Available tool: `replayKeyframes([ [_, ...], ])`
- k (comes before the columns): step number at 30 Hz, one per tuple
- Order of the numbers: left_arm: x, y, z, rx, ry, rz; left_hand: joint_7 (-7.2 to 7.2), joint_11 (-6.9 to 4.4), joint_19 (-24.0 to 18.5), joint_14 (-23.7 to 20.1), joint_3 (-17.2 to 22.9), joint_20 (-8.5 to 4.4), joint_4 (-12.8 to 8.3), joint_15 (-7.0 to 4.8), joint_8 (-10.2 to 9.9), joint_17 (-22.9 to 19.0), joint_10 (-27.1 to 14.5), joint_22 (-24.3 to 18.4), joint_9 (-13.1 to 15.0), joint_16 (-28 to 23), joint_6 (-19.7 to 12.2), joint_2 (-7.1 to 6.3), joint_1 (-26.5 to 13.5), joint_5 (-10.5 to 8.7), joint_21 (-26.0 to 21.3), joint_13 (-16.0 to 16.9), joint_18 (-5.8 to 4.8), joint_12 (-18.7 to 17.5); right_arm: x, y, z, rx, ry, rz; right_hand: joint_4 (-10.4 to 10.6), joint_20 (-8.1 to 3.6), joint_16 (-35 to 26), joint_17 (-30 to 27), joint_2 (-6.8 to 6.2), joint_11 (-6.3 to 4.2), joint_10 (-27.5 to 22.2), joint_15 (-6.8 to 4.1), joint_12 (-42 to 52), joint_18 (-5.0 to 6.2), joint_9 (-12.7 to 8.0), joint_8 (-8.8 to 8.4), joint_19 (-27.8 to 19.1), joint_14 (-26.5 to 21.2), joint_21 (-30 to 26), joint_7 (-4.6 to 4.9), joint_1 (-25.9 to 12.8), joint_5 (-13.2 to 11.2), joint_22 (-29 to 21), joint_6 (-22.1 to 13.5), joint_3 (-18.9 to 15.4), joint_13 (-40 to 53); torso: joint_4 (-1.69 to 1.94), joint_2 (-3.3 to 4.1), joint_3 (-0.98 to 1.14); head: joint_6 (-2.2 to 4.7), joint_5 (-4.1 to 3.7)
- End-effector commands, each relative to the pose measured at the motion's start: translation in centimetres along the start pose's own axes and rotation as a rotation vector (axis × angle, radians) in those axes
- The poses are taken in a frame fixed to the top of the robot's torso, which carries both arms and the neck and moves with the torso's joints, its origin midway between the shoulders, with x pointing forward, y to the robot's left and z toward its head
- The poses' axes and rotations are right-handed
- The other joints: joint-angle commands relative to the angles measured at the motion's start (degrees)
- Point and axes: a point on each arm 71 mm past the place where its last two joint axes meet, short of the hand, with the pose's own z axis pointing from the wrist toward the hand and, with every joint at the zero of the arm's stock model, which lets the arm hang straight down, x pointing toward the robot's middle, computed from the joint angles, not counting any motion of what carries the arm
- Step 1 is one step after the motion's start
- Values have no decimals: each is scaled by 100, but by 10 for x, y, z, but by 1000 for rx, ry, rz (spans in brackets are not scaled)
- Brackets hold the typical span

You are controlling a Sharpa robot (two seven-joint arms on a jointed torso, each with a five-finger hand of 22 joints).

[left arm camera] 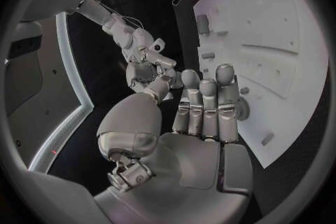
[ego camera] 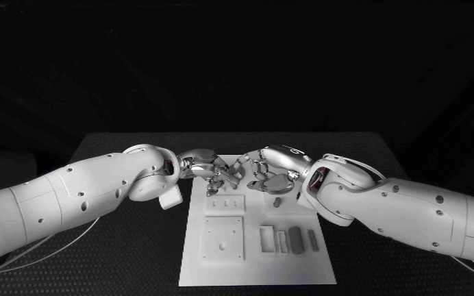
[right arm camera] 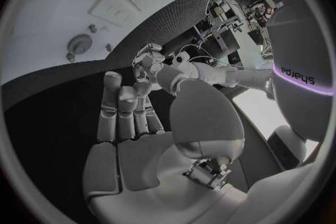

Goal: Assemble the parts on the task board

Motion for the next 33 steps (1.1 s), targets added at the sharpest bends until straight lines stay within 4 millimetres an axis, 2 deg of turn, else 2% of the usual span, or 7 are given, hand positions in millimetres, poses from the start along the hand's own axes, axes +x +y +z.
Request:
replayKeyframes([
  [1,1,-3,1,23,12,-21,61,37,-16,-59,-34,-78,1,0,18,-9,-16,89,11,35,53,256,167,19,-36,-11,187,-8,2,3,0,-28,21,-16,-2,1,29,1,48,13,-12,29,30,-14,11,64,-32,-2,11,148,18,14,100,276,-40,-6,2,-2,3,-9,7],
  [9,-1,-2,0,22,1,-34,64,39,-16,-60,-49,-77,2,1,15,-14,-17,88,12,35,53,271,156,20,-39,-14,188,-9,3,2,-1,-22,36,-21,-1,7,35,4,78,82,-16,93,49,-14,53,249,-37,3,19,224,-5,14,101,601,-39,-3,-3,-3,2,-19,13],
  [25,-7,2,-2,25,-31,-90,68,45,-25,-68,-71,-72,2,5,10,-27,-28,84,14,29,53,297,138,20,-52,-26,190,-20,6,0,-2,-17,56,-22,3,16,39,4,92,141,-21,150,63,-14,68,348,-42,6,25,288,-45,14,101,824,-41,-5,-2,-6,5,-27,13],
  [33,-7,2,-2,22,-31,-100,74,50,-39,-82,-101,-63,5,14,-3,-50,-43,79,14,15,43,366,103,20,-71,-47,189,-40,5,0,-2,-16,48,-23,3,16,39,4,93,148,-21,155,65,-14,67,352,-42,6,25,295,-48,15,100,837,-41,-6,-2,-3,5,-21,12],
])
